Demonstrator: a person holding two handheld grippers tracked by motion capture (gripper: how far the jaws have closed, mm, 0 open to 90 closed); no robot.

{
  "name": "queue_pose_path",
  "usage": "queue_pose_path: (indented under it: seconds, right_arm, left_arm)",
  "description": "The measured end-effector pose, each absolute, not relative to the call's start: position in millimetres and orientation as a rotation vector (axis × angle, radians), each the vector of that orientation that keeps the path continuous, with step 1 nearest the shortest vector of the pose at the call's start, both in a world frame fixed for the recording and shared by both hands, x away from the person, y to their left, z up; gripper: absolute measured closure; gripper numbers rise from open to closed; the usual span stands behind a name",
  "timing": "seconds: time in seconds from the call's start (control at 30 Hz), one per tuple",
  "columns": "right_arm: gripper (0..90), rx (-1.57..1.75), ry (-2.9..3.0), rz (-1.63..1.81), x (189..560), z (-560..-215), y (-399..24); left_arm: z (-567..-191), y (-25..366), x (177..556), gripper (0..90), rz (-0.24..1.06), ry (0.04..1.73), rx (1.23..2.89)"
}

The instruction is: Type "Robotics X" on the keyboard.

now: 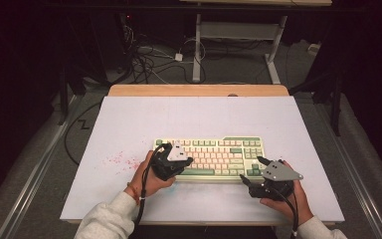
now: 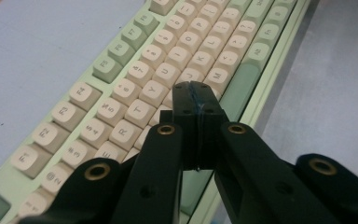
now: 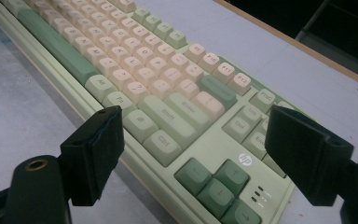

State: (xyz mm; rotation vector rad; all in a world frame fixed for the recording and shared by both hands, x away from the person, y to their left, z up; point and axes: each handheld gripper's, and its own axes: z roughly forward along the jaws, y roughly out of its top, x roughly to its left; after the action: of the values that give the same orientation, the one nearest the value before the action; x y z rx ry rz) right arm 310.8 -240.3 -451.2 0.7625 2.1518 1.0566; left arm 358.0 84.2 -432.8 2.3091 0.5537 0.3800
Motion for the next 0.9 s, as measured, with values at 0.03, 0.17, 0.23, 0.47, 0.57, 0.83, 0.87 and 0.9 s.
queue_pose_path:
  seconds: [0.03, 0.17, 0.23, 0.47, 0.57, 0.83, 0.87, 0.9]
  right_arm:
    - [19.9, 0.762, 2.153, 1.056, 311, -451, -240]
    - [19.9, 0.761, 2.155, 1.051, 311, -452, -240]
    - [19.9, 0.758, 2.158, 1.051, 311, -452, -241]
    - [20.0, 0.755, 2.157, 1.044, 312, -453, -240]
    - [20.1, 0.751, 2.160, 1.044, 312, -452, -240]
    - [20.1, 0.751, 2.159, 1.042, 312, -453, -240]
    - [20.1, 0.750, 2.160, 1.041, 312, -453, -240]
    - [20.2, 0.750, 2.160, 1.041, 312, -453, -240]
  left_arm:
    - [-434, 82, 359, 87.3, 0.382, 0.554, 2.315]
    - [-437, 76, 363, 87.3, 0.373, 0.555, 2.330]
    - [-439, 73, 365, 87.2, 0.365, 0.556, 2.340]
    - [-445, 67, 371, 87.2, 0.355, 0.558, 2.365]
    - [-447, 65, 372, 87.2, 0.350, 0.565, 2.366]
    - [-450, 62, 374, 87.0, 0.353, 0.555, 2.399]
    - [-450, 62, 374, 86.8, 0.353, 0.555, 2.399]
    - [-450, 61, 374, 86.5, 0.354, 0.555, 2.398]
